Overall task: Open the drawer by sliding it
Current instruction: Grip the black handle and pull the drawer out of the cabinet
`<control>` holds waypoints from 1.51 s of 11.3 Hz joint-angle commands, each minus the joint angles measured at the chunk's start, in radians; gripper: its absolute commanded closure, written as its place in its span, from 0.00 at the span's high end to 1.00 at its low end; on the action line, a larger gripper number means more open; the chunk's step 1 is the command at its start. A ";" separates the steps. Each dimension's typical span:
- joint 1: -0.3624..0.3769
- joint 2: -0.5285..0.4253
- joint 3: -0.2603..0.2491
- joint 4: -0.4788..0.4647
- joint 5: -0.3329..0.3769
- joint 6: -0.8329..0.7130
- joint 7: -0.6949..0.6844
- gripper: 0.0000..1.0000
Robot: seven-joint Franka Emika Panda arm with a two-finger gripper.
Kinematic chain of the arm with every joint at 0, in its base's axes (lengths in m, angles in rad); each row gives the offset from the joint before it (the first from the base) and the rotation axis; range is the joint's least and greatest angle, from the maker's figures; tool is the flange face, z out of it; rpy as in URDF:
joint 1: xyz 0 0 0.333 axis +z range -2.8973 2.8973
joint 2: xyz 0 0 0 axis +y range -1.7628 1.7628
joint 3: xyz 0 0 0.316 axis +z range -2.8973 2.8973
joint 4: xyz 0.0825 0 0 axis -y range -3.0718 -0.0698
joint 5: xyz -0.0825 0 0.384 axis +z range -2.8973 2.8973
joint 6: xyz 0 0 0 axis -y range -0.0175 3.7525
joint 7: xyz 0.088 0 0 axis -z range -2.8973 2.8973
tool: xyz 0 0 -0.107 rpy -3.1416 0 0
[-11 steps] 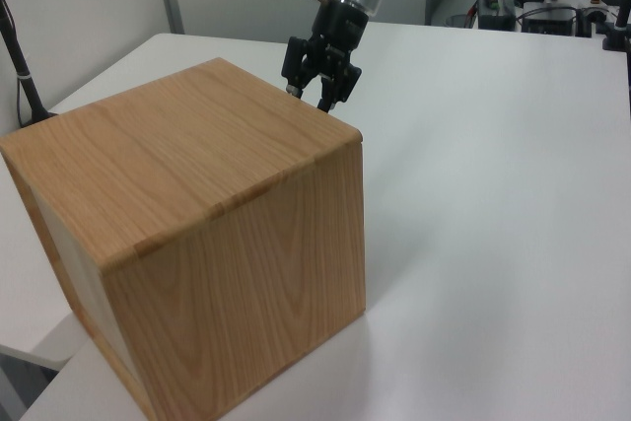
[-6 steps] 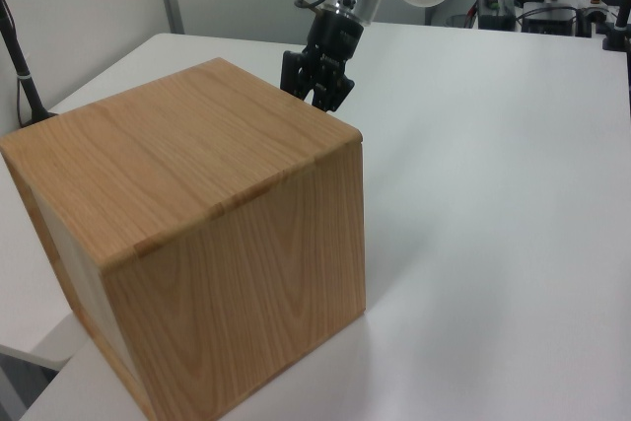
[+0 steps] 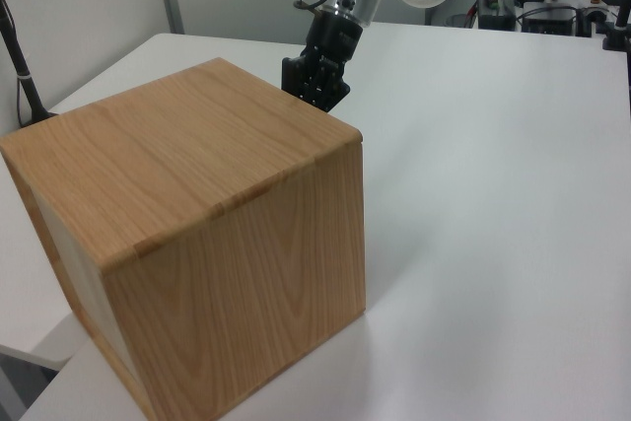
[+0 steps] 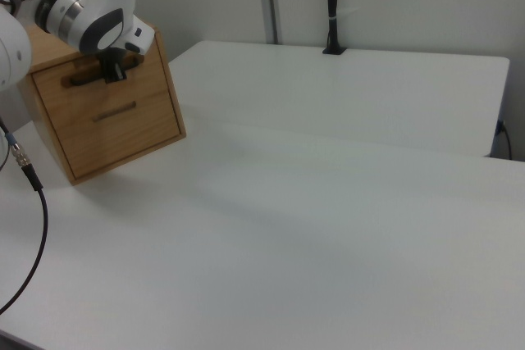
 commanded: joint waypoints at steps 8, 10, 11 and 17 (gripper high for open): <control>-0.141 -0.206 -0.088 -0.182 0.003 -0.312 -0.147 0.00; -0.169 -0.236 -0.119 -0.216 0.003 -0.367 -0.219 0.00; -0.183 -0.252 -0.127 -0.246 0.002 -0.374 -0.250 0.00; -0.240 -0.285 -0.176 -0.283 -0.029 -0.476 -0.382 0.00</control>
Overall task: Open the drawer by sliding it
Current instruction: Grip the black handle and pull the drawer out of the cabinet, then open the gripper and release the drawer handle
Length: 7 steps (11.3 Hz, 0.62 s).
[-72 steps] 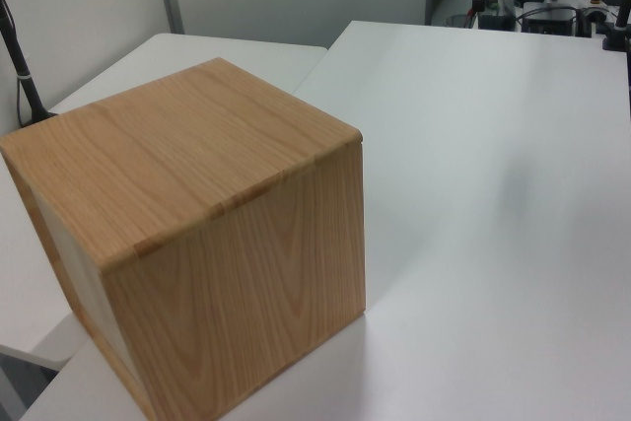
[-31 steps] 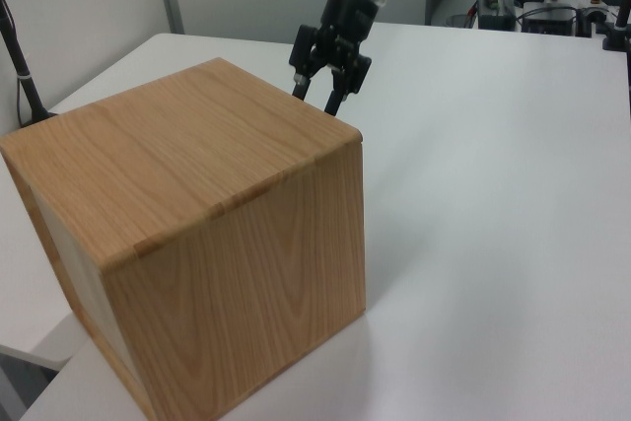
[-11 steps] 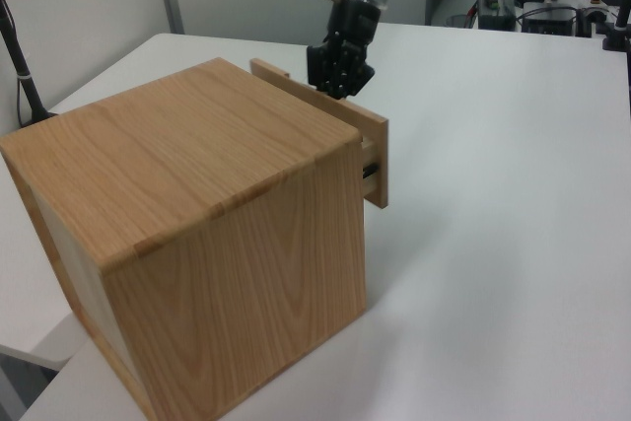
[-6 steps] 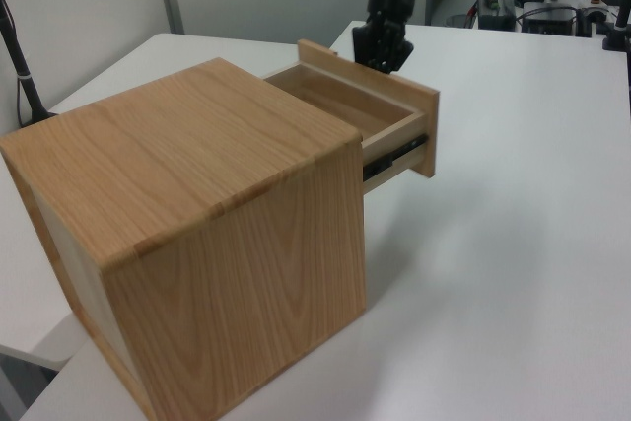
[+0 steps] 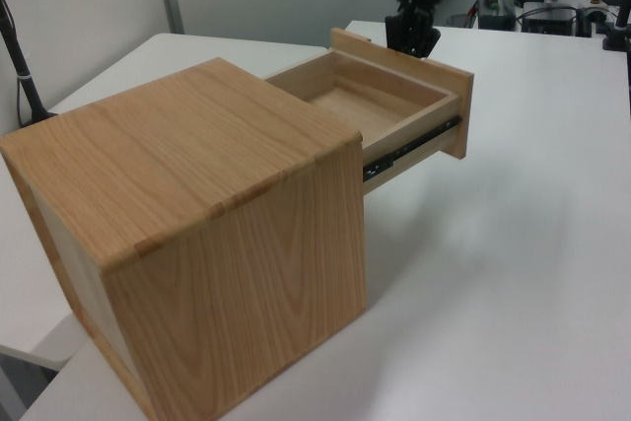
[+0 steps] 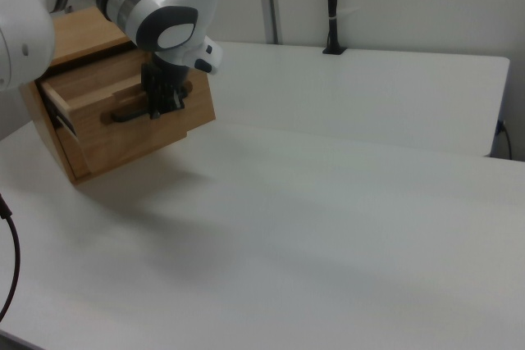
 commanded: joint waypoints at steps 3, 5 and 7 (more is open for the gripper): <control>-0.010 -0.056 -0.064 -0.039 -0.012 -0.037 -0.067 0.63; -0.009 -0.059 -0.064 -0.036 -0.038 -0.057 -0.064 1.00; -0.004 -0.085 -0.064 -0.028 -0.153 -0.060 -0.068 1.00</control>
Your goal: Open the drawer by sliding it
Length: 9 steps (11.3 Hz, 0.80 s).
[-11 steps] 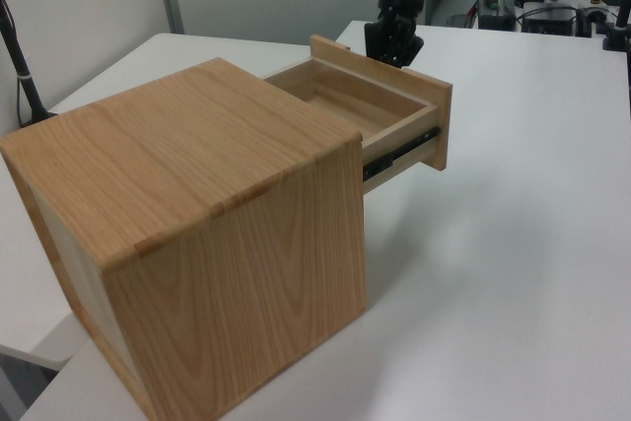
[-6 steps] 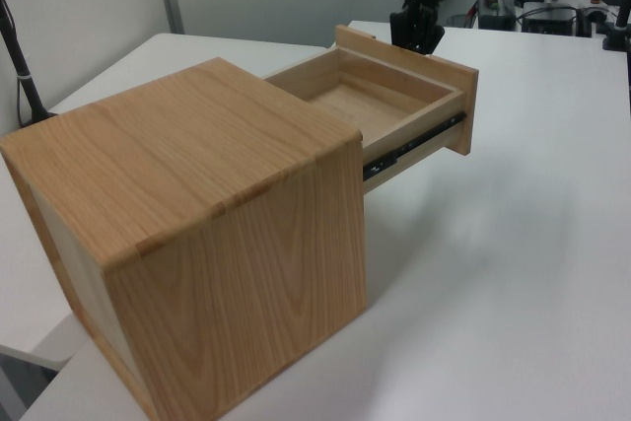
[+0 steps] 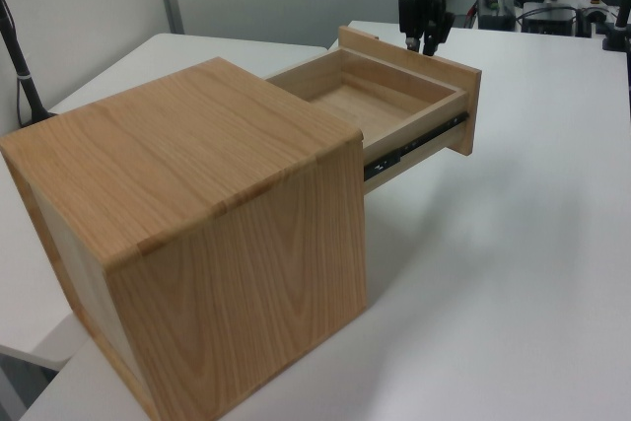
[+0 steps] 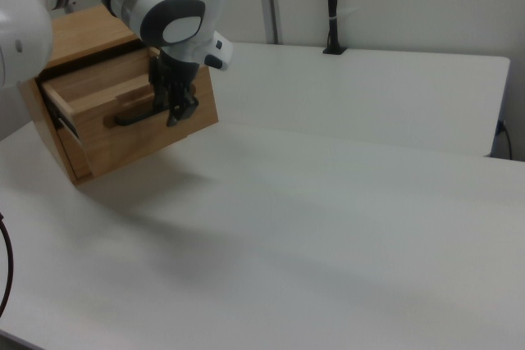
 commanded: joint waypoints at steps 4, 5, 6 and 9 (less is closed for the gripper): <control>0.038 -0.118 0.008 -0.019 -0.497 -0.056 -0.074 1.00; 0.040 -0.139 0.008 -0.019 -0.542 -0.052 -0.077 1.00; 0.038 -0.165 0.008 -0.022 -0.576 -0.052 -0.087 1.00; 0.031 -0.196 0.009 -0.031 -0.637 -0.055 -0.176 1.00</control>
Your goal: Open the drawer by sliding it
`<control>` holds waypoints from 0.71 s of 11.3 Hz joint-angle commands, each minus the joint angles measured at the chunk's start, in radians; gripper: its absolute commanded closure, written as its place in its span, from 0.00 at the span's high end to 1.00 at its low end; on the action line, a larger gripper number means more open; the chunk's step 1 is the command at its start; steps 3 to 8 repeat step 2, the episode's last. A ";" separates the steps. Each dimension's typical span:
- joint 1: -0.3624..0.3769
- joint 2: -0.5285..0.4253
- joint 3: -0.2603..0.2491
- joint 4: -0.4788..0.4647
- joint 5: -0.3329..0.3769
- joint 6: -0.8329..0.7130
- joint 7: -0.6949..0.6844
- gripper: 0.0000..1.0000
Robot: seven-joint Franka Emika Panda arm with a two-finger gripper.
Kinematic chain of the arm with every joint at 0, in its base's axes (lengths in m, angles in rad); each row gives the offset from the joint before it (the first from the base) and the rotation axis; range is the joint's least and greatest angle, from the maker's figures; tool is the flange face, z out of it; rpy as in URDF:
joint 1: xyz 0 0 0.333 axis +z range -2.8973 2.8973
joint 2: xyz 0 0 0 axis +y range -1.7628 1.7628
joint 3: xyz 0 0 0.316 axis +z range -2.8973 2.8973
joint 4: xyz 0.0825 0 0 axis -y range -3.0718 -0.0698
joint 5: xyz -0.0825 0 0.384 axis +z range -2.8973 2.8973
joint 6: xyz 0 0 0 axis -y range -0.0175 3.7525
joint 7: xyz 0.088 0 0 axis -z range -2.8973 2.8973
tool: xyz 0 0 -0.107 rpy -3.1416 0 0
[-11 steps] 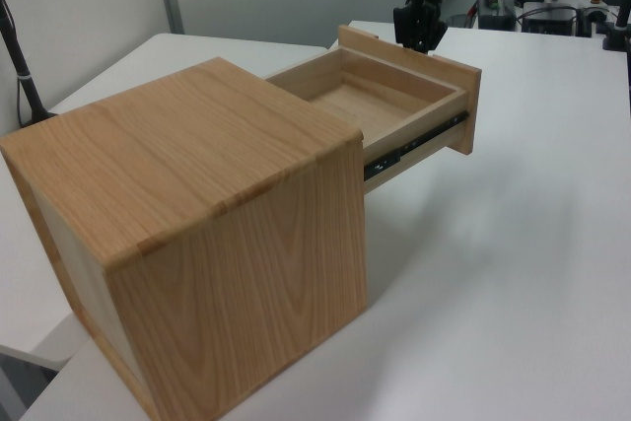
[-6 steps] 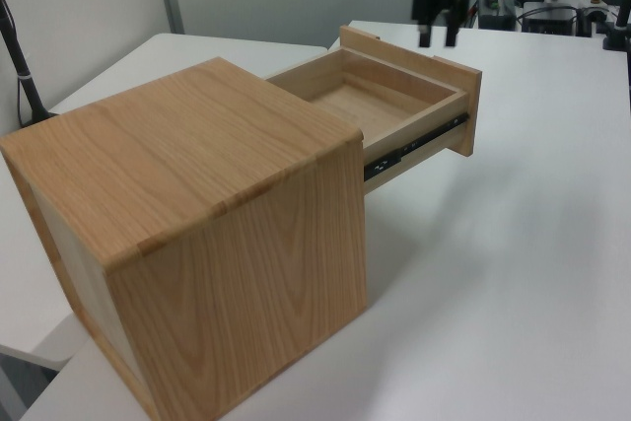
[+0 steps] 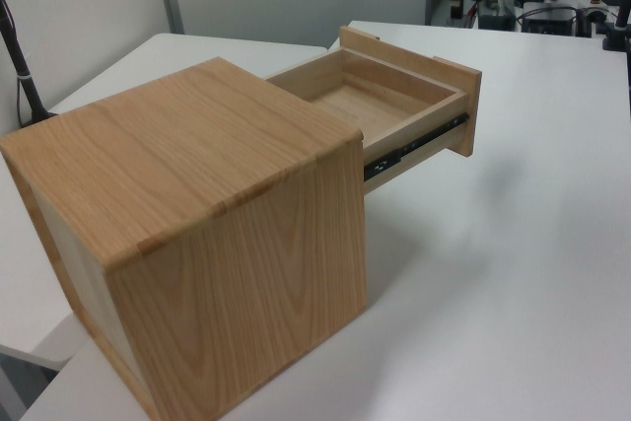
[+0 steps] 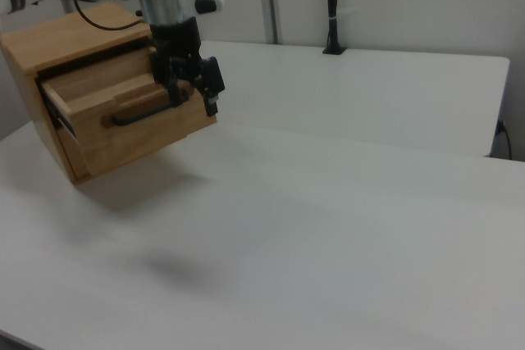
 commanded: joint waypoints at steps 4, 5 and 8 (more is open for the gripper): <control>-0.001 -0.046 -0.001 -0.032 -0.027 -0.013 -0.056 1.00; -0.001 -0.046 -0.001 -0.032 -0.027 -0.013 -0.056 1.00; -0.001 -0.046 -0.001 -0.032 -0.027 -0.013 -0.056 1.00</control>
